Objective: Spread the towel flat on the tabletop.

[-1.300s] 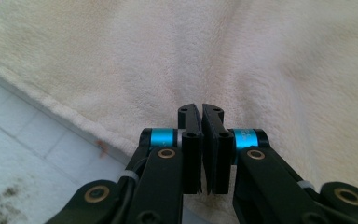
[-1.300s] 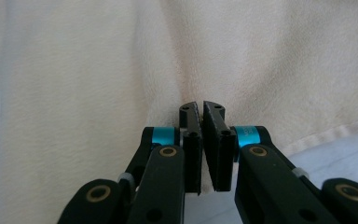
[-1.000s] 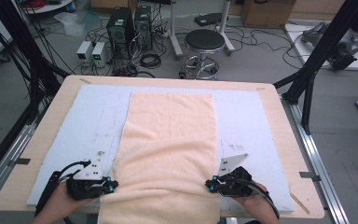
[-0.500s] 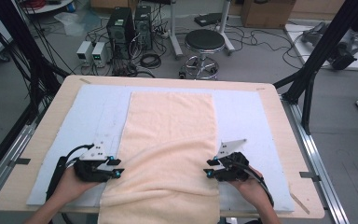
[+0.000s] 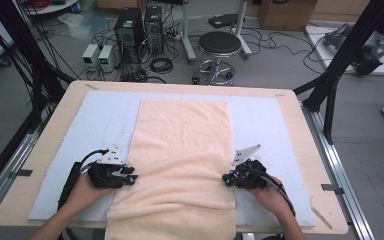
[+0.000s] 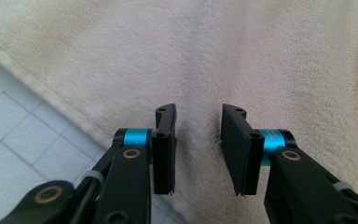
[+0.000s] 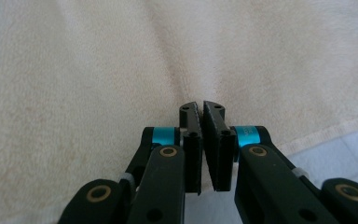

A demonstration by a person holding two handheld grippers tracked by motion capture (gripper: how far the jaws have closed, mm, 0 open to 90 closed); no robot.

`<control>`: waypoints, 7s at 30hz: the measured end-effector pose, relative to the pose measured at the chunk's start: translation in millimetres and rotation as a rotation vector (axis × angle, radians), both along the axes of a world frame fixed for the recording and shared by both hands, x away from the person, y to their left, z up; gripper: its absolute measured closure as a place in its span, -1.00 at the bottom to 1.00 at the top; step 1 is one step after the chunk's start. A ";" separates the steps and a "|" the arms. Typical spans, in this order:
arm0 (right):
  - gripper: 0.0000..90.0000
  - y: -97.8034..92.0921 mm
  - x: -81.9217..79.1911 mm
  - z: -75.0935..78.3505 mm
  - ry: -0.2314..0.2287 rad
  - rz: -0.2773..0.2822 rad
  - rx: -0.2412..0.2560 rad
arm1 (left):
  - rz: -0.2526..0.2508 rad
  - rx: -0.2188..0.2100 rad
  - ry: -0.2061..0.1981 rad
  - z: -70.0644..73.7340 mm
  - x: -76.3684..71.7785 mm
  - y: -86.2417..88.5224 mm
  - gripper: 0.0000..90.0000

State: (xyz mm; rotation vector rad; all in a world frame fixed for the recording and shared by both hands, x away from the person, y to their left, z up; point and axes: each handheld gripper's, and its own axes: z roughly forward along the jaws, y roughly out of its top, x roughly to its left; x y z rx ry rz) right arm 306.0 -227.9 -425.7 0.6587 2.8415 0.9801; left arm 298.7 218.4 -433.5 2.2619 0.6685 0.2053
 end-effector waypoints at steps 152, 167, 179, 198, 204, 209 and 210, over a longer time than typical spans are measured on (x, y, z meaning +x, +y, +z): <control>0.28 24.1 -7.7 -3.6 -0.068 -0.039 -0.001 | -0.025 0.016 -0.044 -1.5 -8.1 -17.9 0.55; 0.22 17.9 -10.5 4.4 -0.096 -0.023 0.074 | 0.014 0.014 -0.105 10.2 -7.1 -21.0 0.35; 0.20 28.2 -46.0 -4.2 -0.065 0.110 0.017 | -0.139 0.059 -0.042 2.3 -55.7 -19.7 0.31; 0.57 59.2 -30.7 -1.2 -0.022 0.178 0.038 | -0.193 0.002 -0.013 7.6 -42.3 -29.9 0.48; 0.86 62.4 -33.3 -3.2 -0.016 0.204 0.023 | -0.203 -0.017 0.009 -1.5 -46.5 -26.9 0.86; 0.85 61.9 -41.5 -3.1 -0.033 0.220 0.024 | -0.241 0.024 -0.005 1.8 -59.3 -24.9 0.85; 0.81 61.1 -43.1 -3.2 -0.025 0.216 0.028 | -0.238 0.020 -0.002 1.9 -60.4 -23.8 0.82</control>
